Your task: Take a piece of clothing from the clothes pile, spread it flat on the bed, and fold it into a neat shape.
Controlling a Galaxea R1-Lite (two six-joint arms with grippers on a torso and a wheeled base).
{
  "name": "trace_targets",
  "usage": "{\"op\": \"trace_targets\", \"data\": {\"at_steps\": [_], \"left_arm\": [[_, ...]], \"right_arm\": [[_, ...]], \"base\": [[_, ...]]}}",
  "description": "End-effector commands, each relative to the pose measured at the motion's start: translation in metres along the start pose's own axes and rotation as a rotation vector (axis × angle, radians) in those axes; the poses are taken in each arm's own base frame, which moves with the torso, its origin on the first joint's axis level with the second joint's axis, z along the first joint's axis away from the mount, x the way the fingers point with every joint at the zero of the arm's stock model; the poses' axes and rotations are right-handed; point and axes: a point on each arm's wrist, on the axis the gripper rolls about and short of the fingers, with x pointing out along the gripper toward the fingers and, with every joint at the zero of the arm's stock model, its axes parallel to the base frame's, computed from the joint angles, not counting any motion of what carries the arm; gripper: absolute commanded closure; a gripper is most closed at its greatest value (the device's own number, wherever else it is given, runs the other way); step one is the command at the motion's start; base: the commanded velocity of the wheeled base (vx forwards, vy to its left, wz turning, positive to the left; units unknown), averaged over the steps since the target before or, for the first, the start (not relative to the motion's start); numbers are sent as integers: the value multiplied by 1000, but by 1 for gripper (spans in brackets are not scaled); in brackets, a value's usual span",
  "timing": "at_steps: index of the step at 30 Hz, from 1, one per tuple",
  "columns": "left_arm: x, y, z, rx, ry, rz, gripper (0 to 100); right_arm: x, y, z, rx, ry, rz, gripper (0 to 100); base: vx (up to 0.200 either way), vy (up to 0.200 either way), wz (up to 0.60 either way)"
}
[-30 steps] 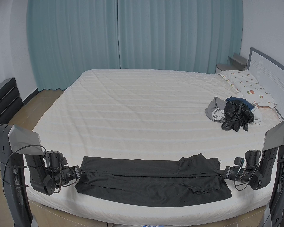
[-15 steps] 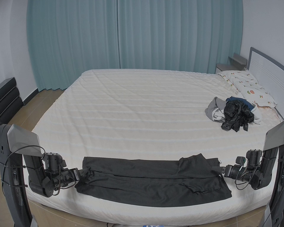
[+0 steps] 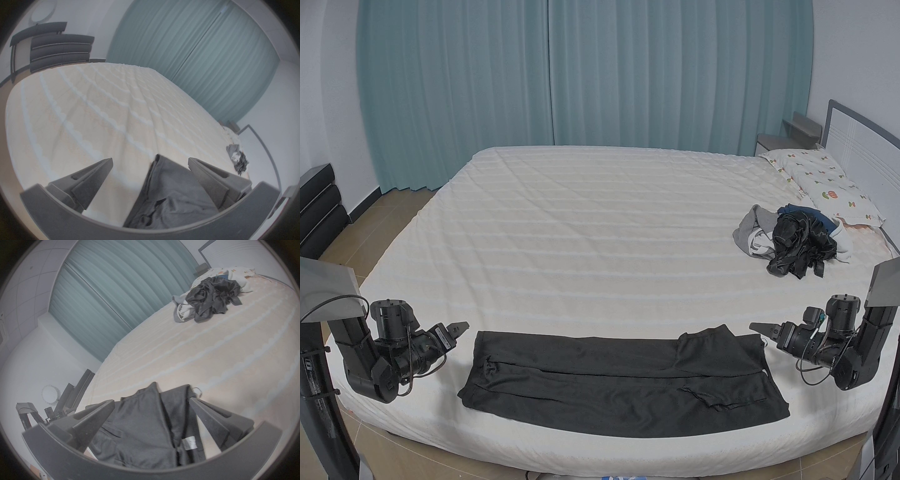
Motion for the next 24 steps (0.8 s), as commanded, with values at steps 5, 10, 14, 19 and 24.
{"op": "trace_targets", "data": {"at_steps": [5, 10, 14, 19, 24], "left_arm": [[36, -19, 6, -193, 82, 15, 0], [50, -8, -3, -199, 108, 47, 0], [51, -7, -5, -197, 115, 49, 0], [56, -2, -10, -198, 135, 61, 0], [56, -1, -10, -200, 135, 61, 0]], "right_arm": [[35, -5, -21, 23, 83, 21, 0], [42, -13, -26, 33, 98, 11, 0], [43, -14, -27, 32, 102, 16, 0], [46, -15, -29, 32, 108, 15, 0], [48, -17, -32, 37, 118, 10, 100]], "base": [[0, 0, 0], [0, 0, 0], [0, 0, 0], [0, 0, 0], [0, 0, 0]]}}
